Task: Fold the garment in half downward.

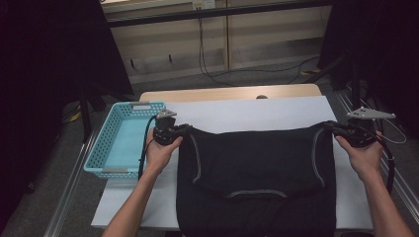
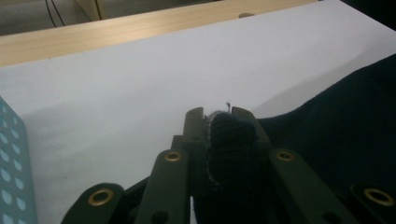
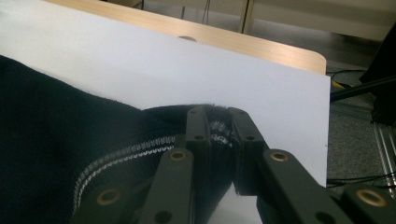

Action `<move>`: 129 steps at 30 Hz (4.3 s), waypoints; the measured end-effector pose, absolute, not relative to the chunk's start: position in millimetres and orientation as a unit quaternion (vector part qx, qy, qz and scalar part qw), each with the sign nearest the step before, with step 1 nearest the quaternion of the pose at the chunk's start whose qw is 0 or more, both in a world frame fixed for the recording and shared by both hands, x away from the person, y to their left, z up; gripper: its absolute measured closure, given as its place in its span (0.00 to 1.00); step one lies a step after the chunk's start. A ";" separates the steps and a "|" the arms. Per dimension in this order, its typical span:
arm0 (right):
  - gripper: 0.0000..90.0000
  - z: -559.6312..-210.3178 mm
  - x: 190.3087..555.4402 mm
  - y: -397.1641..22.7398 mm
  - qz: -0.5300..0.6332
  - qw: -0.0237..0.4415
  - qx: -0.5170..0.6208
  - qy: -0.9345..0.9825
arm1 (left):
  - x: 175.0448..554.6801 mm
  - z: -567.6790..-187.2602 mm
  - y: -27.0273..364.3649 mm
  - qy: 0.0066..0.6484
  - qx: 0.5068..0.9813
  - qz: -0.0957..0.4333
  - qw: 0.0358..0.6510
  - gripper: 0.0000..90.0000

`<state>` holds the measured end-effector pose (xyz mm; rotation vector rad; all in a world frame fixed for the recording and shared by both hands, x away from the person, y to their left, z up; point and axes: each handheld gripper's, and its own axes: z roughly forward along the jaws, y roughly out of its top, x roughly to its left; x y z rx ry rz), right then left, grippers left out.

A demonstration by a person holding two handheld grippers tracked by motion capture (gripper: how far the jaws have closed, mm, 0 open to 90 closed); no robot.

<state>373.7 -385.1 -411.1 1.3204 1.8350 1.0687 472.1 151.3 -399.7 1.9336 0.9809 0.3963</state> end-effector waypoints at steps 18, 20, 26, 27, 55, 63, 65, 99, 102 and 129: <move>0.89 -398.3 408.2 -380.7 0.405 0.325 0.511 0.685 | 499.0 -382.2 154.6 0.413 0.764 0.176 0.464 0.86; 0.89 -400.9 411.9 -379.0 0.402 0.323 0.510 0.688 | 501.3 -383.8 155.3 0.414 0.765 0.176 0.461 0.86; 0.89 -398.6 420.8 -376.9 0.409 0.323 0.509 0.685 | 508.1 -379.8 158.4 0.414 0.763 0.188 0.460 0.86; 0.89 -396.4 422.1 -376.5 0.408 0.325 0.509 0.685 | 509.7 -379.2 158.4 0.414 0.762 0.189 0.461 0.86; 0.89 -376.9 456.9 -380.9 0.414 0.348 0.521 0.661 | 553.5 -359.0 155.6 0.415 0.743 0.223 0.475 0.86; 0.89 -369.3 460.4 -383.5 0.413 0.351 0.520 0.660 | 567.2 -351.6 150.5 0.413 0.741 0.237 0.474 0.86; 0.89 -367.4 461.3 -383.2 0.408 0.354 0.518 0.663 | 570.5 -351.1 150.8 0.415 0.739 0.239 0.474 0.86; 0.61 -404.4 426.9 -338.8 0.442 0.283 0.455 0.720 | 498.2 -394.9 134.1 0.367 0.781 0.219 0.455 0.26; 0.62 -409.9 419.5 -330.6 0.439 0.274 0.444 0.732 | 487.1 -399.5 130.9 0.351 0.789 0.218 0.455 0.26; 0.57 -469.1 407.0 -288.4 0.378 0.185 0.377 0.825 | 466.4 -461.3 102.0 0.272 0.866 0.201 0.368 0.54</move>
